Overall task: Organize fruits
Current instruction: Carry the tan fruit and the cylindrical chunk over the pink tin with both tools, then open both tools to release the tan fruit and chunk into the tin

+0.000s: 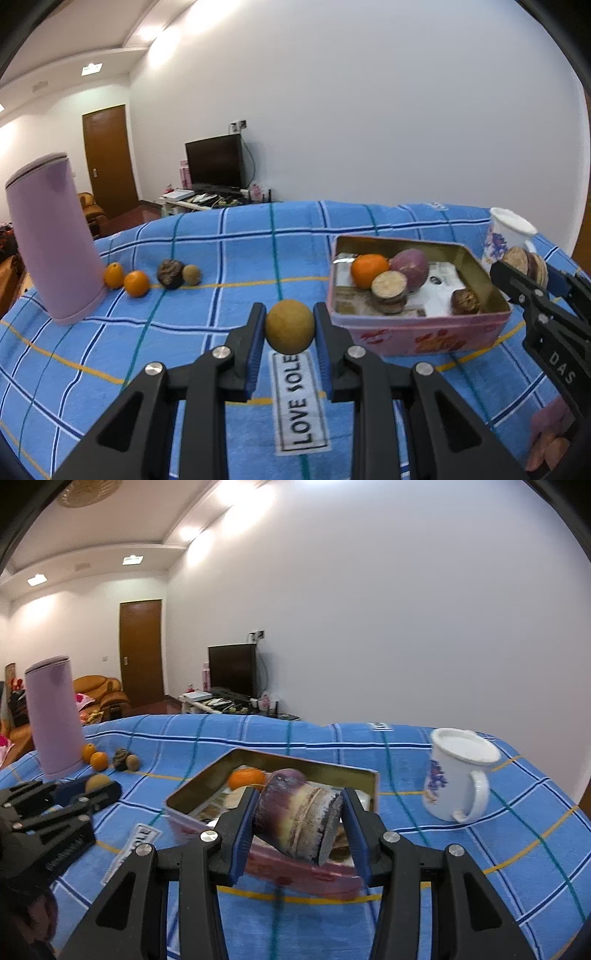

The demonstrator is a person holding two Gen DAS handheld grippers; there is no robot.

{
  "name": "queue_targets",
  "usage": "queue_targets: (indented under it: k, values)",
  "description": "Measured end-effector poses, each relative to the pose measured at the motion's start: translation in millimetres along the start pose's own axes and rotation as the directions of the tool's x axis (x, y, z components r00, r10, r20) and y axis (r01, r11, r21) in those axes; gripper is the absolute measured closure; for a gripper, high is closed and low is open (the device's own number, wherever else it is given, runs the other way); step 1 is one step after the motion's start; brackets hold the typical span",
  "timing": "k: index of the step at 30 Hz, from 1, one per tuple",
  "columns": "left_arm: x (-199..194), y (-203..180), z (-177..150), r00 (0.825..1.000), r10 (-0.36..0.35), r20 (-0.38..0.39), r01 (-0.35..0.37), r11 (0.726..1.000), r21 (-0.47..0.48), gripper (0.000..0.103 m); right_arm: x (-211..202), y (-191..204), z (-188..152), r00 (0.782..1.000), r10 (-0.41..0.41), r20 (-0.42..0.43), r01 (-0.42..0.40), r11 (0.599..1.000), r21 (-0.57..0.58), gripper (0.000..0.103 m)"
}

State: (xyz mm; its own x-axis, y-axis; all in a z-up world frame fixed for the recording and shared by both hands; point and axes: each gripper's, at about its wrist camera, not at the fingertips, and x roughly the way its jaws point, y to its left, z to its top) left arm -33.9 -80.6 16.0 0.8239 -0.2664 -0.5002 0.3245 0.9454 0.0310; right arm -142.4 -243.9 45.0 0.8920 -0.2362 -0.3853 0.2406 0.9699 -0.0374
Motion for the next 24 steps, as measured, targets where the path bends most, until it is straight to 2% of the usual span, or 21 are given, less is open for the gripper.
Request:
queue_targets:
  k: [8, 13, 18, 24]
  values:
    - [8.1, -30.2, 22.0, 0.997, -0.071, 0.020, 0.070, 0.997, 0.038, 0.076, 4.3, -40.2, 4.7, 0.998, -0.067, -0.018, 0.068, 0.997, 0.048, 0.056]
    - [19.1, -54.2, 28.1, 0.990, -0.143, 0.005, 0.143, 0.989, 0.034, 0.076, 14.8, -63.4, 19.1, 0.998, -0.060, -0.035, 0.063, 0.994, 0.084, 0.056]
    - [35.4, -81.8, 33.3, 0.980, -0.196, -0.026, 0.197, 0.980, 0.038, 0.076, 45.1, -66.0, 29.2, 0.996, -0.052, -0.078, 0.056, 0.997, 0.058, 0.056]
    - [56.4, -104.0, 32.8, 0.981, -0.184, -0.065, 0.187, 0.981, 0.058, 0.076, 82.3, -63.9, 27.7, 0.991, -0.018, -0.136, 0.029, 0.996, 0.082, 0.056]
